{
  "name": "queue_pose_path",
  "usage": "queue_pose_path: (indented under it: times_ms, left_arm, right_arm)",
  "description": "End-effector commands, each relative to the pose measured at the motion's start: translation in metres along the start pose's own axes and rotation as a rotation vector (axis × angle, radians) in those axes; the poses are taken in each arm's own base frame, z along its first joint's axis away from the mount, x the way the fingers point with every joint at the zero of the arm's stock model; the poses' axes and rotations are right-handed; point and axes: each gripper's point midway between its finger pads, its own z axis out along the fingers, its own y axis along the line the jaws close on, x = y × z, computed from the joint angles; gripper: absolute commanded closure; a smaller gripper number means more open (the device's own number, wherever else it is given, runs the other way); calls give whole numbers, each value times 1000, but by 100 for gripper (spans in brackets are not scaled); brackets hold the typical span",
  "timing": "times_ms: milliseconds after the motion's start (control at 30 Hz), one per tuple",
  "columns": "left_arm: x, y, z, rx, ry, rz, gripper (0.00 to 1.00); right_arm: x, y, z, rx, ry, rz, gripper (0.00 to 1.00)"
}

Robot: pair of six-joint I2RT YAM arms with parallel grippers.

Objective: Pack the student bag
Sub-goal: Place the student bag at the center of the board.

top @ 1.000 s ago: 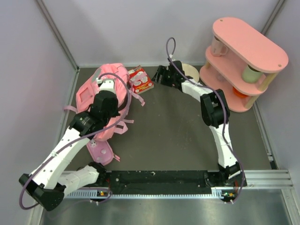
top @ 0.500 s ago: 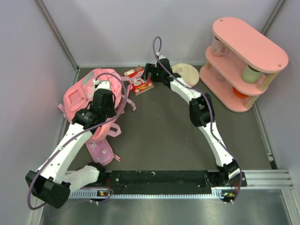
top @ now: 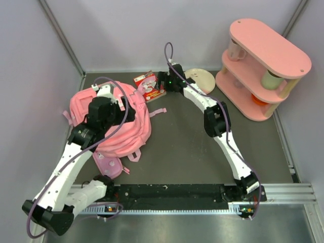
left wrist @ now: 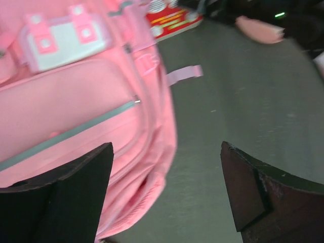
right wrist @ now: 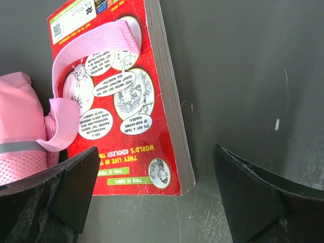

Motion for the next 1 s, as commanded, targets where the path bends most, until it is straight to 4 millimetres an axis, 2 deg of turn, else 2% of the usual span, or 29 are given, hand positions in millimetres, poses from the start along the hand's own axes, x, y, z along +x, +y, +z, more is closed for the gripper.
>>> queue_pose_path:
  times_ms: [0,67,100,133,167,200,267,300,333,367,400,433,467,500,533,567,600,633,667,700,733,767,800,833,867,900,933,967]
  left_arm:
    - [-51,-63,-13,305,-163,-75,8]
    - [-61,-83,-8,387,-163,-68,8]
    - [-56,-89,10,394,-123,-58,7]
    - [-62,-96,15,411,-123,-55,7]
    - [-75,-103,23,428,-161,-56,7]
    - [-73,-105,46,407,-141,-60,6]
    - [-93,-107,67,368,-186,-79,4]
    - [-86,-106,99,325,-153,-82,3]
    - [-104,-109,107,301,-183,-97,2]
    - [-109,-103,124,246,-194,-103,2]
    - [-92,-94,161,175,-136,-98,1]
    - [-110,-99,169,159,-168,-117,1]
    - [-112,-96,185,125,-172,-120,1]
    - [-92,-84,220,64,-109,-118,1]
    - [-114,-89,227,63,-146,-146,1]
    - [-114,-85,240,51,-142,-158,1]
    - [-103,-74,266,17,-116,-167,1]
    - [-120,-77,271,26,-150,-199,1]
    - [-123,-72,279,13,-159,-213,1]
    - [-121,-57,294,-26,-161,-233,1]
    - [-133,-55,297,-19,-197,-257,1]
    - [-137,-50,302,-29,-208,-273,1]
    - [-132,-35,315,-57,-199,-294,1]
    - [-141,-36,319,-31,-206,-336,1]
    - [-132,-21,334,-55,-178,-365,1]
    - [-140,-19,337,-48,-191,-390,1]
    - [-139,-19,342,-36,-184,-413,1]
    - [-131,-9,354,-51,-171,-423,1]
  right_arm:
    - [5,-5,-8,25,34,40,7]
    - [-8,-14,-22,49,16,75,7]
    - [-14,-14,-28,32,10,100,7]
    - [-35,-18,-36,3,-37,115,7]
    - [-35,-19,-39,-25,-34,123,7]
    - [-51,-5,-52,-96,-48,124,7]
    - [-68,-2,-65,-143,-67,118,7]
    - [-73,9,-74,-189,-64,98,6]
    - [-74,11,-76,-200,-60,95,4]
    - [-73,12,-79,-208,-56,91,3]
    - [-73,15,-81,-216,-55,88,2]
    - [-76,16,-85,-217,-61,87,1]
    - [-74,14,-85,-216,-58,90,1]
    - [-73,16,-86,-222,-60,85,1]
    - [-76,17,-88,-228,-71,83,1]
    - [-72,16,-85,-230,-68,85,1]
    - [-73,17,-84,-246,-71,83,1]
    - [-73,19,-83,-257,-69,81,1]
    - [-70,18,-77,-261,-65,83,1]
    - [-70,24,-77,-298,-61,83,1]
    - [-69,26,-75,-320,-57,85,1]
    - [-64,25,-69,-327,-48,97,1]
    - [-64,23,-68,-320,-49,118,1]
    - [-62,22,-65,-312,-48,126,1]
    - [-59,18,-62,-307,-45,136,1]
    - [-58,20,-61,-313,-48,131,1]
    - [-58,21,-60,-320,-58,125,1]
    - [-59,23,-59,-326,-62,126,1]
